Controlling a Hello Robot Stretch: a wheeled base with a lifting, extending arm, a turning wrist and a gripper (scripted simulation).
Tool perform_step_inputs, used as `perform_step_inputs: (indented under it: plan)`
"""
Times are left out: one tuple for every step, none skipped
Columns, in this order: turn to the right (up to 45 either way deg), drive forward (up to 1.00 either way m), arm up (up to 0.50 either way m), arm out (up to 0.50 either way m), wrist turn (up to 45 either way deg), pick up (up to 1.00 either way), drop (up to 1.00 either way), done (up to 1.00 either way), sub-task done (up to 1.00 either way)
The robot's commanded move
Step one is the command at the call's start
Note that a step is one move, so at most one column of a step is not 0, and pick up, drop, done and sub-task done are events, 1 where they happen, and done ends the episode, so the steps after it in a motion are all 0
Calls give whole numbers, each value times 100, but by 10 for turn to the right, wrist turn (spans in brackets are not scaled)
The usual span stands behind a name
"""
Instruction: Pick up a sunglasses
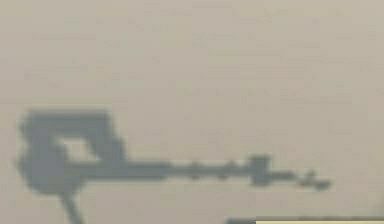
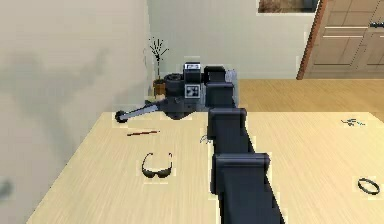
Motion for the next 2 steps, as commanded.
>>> perform_step_inputs:
  plan:
    - [0,0,0,0,180,0,0,0,0]
    - [0,0,-30,0,0,0,0,0,0]
